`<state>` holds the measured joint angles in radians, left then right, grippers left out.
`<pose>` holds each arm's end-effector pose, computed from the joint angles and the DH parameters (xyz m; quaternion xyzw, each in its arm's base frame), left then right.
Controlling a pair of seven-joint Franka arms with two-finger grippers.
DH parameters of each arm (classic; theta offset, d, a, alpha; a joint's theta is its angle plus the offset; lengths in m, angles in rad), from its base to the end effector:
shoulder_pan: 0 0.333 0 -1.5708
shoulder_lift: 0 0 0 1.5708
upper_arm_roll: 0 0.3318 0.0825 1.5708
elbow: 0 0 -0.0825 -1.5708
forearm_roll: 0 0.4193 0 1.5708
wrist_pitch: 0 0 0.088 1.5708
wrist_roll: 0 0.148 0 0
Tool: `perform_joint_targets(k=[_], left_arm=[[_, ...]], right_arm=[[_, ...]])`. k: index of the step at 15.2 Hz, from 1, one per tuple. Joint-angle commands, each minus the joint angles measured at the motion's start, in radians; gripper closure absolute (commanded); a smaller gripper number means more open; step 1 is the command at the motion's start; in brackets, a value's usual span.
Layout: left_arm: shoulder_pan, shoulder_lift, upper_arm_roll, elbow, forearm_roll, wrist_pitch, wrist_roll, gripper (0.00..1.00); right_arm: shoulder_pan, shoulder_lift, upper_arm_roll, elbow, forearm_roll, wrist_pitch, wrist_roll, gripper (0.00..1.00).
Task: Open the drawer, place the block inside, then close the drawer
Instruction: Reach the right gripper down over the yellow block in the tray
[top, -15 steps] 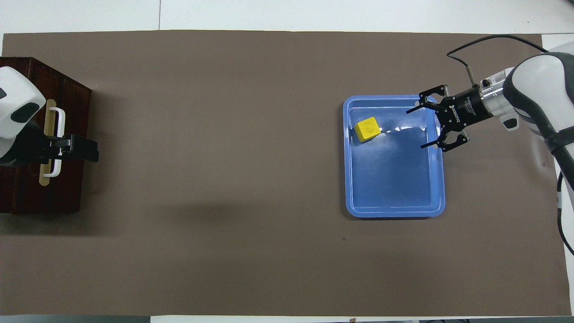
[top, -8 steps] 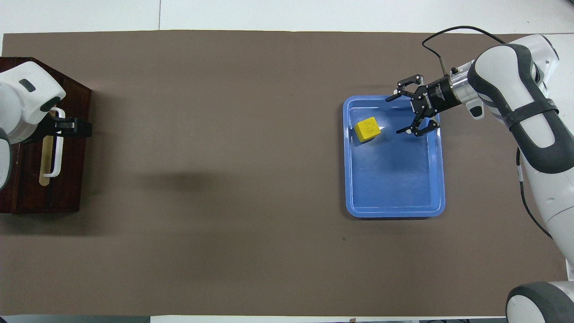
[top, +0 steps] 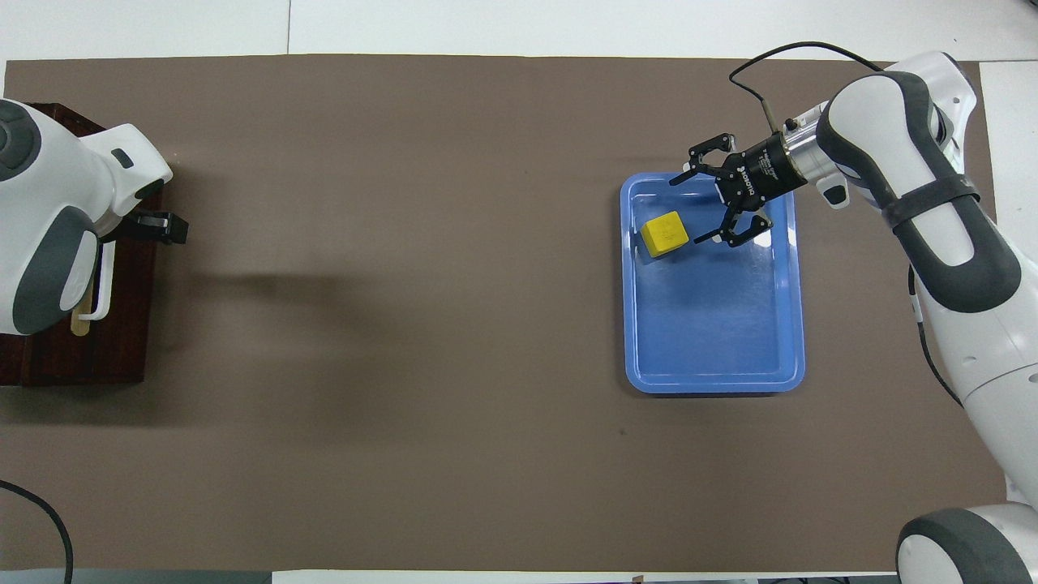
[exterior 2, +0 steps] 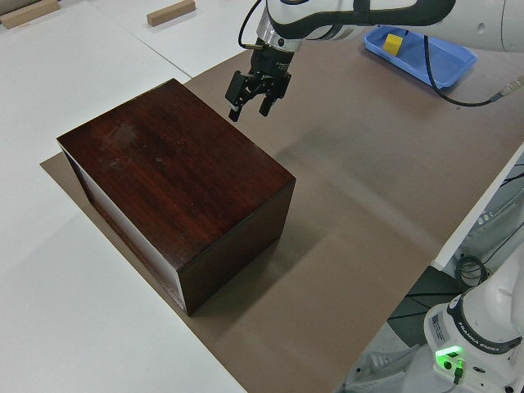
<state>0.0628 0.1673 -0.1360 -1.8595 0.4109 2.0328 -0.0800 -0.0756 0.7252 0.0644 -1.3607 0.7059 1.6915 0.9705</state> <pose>0.6427 -0.0071 0.3955 -0.9813 0.0859 -0.0177 0.1711 0.7301 0.0719 0.2543 -0.7520 0.5282 0.3235 0.2257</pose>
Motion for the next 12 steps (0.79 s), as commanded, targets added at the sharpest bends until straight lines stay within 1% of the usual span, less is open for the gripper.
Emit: perform_joint_targets(k=[1, 4, 7, 9, 12], left_arm=[[0.035, -0.018, -0.005, -0.040, 0.025, 0.037, -0.009, 0.00], [0.041, -0.011, -0.005, -0.061, 0.026, 0.055, -0.011, 0.00], [0.054, -0.018, -0.005, -0.104, 0.026, 0.096, -0.009, 0.00], [0.057, -0.026, -0.005, -0.132, 0.026, 0.113, -0.009, 0.00], [0.054, -0.028, -0.005, -0.135, 0.026, 0.109, -0.009, 0.00]], right_arm=[[-0.003, -0.029, 0.005, -0.046, -0.010, -0.003, -0.053, 0.01], [0.003, -0.038, 0.003, -0.075, -0.010, 0.017, -0.073, 0.01], [0.008, -0.047, 0.005, -0.115, -0.010, 0.056, -0.084, 0.01], [0.014, -0.053, 0.003, -0.126, -0.010, 0.060, -0.093, 0.01], [0.016, -0.053, 0.003, -0.127, -0.010, 0.065, -0.093, 0.01]])
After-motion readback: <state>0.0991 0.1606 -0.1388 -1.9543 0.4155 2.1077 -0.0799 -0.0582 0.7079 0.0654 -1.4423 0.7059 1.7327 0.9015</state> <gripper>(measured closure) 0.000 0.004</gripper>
